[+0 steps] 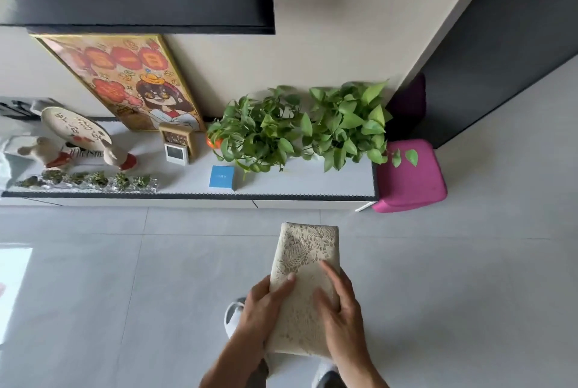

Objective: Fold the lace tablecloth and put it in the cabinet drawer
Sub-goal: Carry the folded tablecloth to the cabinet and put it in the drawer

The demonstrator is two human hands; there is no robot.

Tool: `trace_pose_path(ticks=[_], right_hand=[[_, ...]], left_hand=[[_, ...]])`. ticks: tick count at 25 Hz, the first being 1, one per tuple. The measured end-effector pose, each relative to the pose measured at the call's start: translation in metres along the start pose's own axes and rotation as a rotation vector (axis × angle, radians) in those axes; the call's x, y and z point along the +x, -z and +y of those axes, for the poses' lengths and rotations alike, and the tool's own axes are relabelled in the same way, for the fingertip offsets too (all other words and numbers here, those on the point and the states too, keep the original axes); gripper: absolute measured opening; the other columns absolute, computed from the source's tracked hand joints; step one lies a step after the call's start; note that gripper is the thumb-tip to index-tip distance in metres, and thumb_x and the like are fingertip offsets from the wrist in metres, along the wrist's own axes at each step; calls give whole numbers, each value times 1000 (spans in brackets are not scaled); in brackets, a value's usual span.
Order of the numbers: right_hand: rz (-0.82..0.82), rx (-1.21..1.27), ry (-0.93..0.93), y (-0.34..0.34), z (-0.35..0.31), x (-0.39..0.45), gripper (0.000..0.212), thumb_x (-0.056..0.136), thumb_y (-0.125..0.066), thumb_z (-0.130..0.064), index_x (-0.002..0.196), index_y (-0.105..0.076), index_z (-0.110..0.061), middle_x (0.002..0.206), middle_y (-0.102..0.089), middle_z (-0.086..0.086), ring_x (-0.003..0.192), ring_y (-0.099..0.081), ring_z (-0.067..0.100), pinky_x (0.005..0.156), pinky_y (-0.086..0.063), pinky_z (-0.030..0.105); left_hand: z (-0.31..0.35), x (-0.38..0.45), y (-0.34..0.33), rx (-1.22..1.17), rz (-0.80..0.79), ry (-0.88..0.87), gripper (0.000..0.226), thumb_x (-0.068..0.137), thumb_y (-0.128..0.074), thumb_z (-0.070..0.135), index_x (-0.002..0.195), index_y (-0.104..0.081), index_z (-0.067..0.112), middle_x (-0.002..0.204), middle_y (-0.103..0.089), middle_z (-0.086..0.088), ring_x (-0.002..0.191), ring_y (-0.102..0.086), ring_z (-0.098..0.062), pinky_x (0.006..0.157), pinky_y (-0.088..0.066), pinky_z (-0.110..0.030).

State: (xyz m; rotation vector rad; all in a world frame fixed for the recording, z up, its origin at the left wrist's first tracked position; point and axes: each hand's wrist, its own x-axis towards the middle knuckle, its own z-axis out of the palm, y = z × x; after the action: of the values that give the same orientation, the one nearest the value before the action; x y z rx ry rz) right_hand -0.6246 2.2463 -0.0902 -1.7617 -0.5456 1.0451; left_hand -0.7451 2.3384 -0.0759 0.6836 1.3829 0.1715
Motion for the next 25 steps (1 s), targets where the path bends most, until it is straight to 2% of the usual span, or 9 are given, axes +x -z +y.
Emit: trace_pose_path(ticks=[2,4,7,10,13,17,20,22,25], right_hand=[[4,-13,-17,-8,56,40,54,90,-60,4,128,-57,-36,135,-53,-19,129,-47,-1,104,-35,11],[23,8,-21,-17,124,81,53,90,-61,1,128,-56,-36,136,-53,-19,129,-46,-2,109,-35,18],[-69,30,-92,-29,225,142,50,92,-65,-19,134,-48,-40,137,-51,-24,126,-48,-4,107,-38,23],[-206,-36,-107,-31,303,198,47,88,-60,-51,129,-40,-55,117,-61,-24,84,-66,9,76,-53,29],[-132,84,-161,-32,375,269,44,90,-55,-53,131,-43,-43,123,-61,-5,69,-67,19,57,-51,35],[66,486,-334,-43,423,363,58,92,-48,-57,141,-40,-26,129,-58,8,86,-69,27,66,-53,39],[26,920,-467,-56,445,412,87,83,-40,-77,151,-26,-23,145,-47,13,122,-56,32,86,-50,45],[-39,1180,-431,-59,457,432,94,80,-36,-82,153,-18,-25,155,-33,13,141,-37,32,108,-35,51],[-49,1353,-412,-68,458,448,98,76,-37,-84,153,-19,-27,159,-25,9,148,-22,27,117,-17,55]], left_hand=[[-22,61,-4,9,-31,15,46,64,-81,38,101,-72,12,93,-77,-13,84,-74,-32,72,-61,-45],[-56,135,-8,18,-44,-1,44,66,-80,34,104,-70,15,99,-76,-15,90,-73,-35,79,-60,-52],[-112,243,-9,-14,-14,-12,32,77,-79,21,106,-69,13,100,-75,-17,90,-72,-38,78,-60,-53],[-152,326,10,-35,-53,40,28,80,-74,13,107,-68,9,102,-73,-23,89,-71,-42,74,-59,-51],[-174,401,39,4,-192,23,36,73,-78,17,107,-68,12,106,-71,-26,88,-70,-44,71,-57,-52],[-197,462,47,50,-282,-64,39,73,-75,15,111,-66,15,108,-71,-23,91,-70,-41,73,-57,-48],[-208,478,58,111,-339,-142,38,76,-75,15,113,-64,13,111,-69,-24,96,-69,-43,76,-57,-46],[-210,479,71,208,-363,-177,40,76,-78,19,113,-64,15,108,-70,-23,95,-69,-43,73,-58,-45],[-213,465,88,381,-324,-220,36,75,-79,26,109,-66,21,100,-74,-18,88,-72,-40,69,-60,-44]])
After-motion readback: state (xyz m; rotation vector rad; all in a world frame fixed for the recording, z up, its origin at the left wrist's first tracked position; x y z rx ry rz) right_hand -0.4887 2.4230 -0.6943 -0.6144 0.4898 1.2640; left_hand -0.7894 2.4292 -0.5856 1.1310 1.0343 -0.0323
